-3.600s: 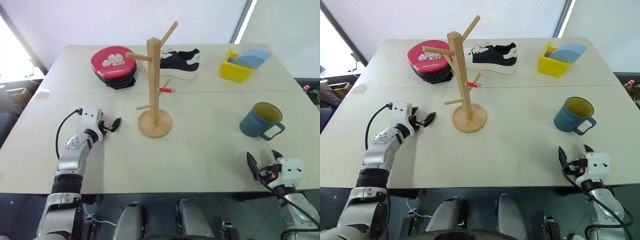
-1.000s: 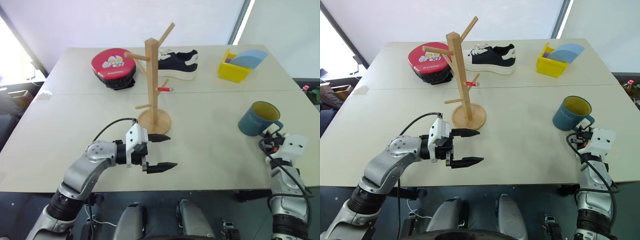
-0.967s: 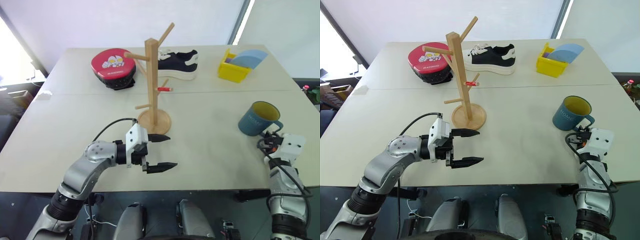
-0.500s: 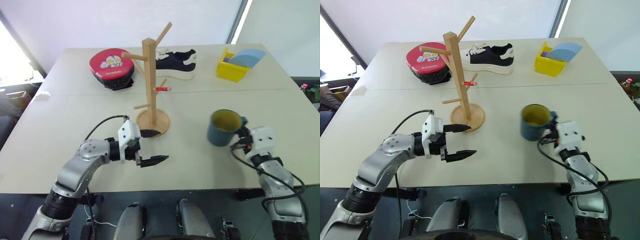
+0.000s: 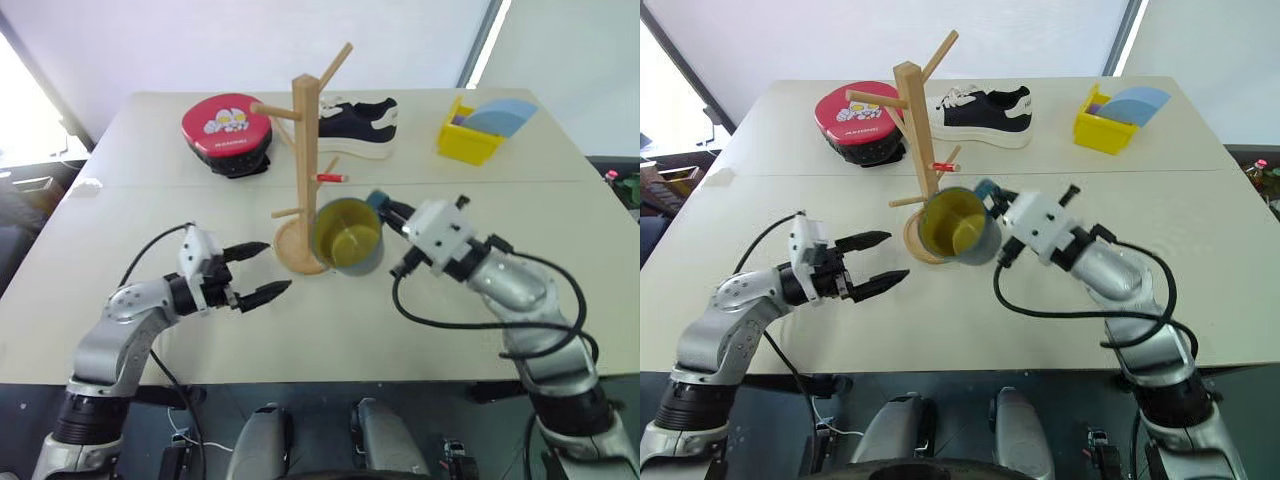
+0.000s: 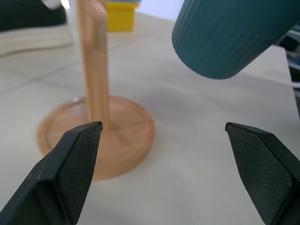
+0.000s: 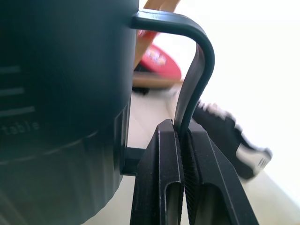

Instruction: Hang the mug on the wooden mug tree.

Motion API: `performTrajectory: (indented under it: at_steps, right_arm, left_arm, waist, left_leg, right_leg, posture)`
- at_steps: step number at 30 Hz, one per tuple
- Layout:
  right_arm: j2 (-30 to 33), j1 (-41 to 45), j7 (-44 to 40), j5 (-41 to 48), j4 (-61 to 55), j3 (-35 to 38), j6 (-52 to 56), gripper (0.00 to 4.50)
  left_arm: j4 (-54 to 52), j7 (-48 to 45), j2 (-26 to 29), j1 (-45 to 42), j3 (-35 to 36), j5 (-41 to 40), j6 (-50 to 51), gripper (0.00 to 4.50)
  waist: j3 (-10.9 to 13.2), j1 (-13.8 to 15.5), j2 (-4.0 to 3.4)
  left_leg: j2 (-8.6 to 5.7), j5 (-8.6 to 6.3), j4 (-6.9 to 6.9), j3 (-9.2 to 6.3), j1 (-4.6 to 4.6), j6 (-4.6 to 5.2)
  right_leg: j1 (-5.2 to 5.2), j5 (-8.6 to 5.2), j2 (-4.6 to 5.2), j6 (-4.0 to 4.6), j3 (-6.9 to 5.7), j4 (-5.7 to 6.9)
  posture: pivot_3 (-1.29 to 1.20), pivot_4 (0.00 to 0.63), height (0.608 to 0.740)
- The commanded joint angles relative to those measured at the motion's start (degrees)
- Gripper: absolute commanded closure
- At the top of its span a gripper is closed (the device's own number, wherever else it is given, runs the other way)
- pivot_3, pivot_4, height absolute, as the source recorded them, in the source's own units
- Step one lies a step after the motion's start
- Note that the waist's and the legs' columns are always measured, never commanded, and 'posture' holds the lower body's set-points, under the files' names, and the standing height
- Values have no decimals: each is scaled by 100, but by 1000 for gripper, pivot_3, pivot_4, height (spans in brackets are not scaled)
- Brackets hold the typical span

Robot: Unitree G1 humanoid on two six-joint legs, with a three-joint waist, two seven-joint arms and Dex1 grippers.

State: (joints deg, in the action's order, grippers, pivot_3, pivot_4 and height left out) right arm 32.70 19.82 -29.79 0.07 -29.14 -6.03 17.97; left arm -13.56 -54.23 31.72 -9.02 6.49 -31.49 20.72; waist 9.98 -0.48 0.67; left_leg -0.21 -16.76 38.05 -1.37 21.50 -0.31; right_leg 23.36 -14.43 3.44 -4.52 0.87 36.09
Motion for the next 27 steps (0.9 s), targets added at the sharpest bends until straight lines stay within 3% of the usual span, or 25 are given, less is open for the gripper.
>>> performTrajectory:
  at_steps: [1, 27]
  right_arm:
    - [-3, 260, -63, -73, 22, -24, 40, 4482]
    - [-581, 1863, -303, -876, 1173, -1059, 598, 4482]
  left_arm:
    - [-212, -3, 12, 69, 261, -261, -65, 0]
    - [-505, 265, 189, 83, 749, -1039, 395, 0]
  waist:
    - [0, -5, 0]
    - [1, -31, 0]
  left_leg:
    - [-2, 0, -1, -1, 0, 0]
    - [-5, 0, -5, 1, 2, -1]
  right_leg:
    - [0, 0, 2, 0, -1, 0]
    - [6, 0, 13, 2, 0, 1]
  posture:
    - [0, 150, 735]
    - [0, 150, 735]
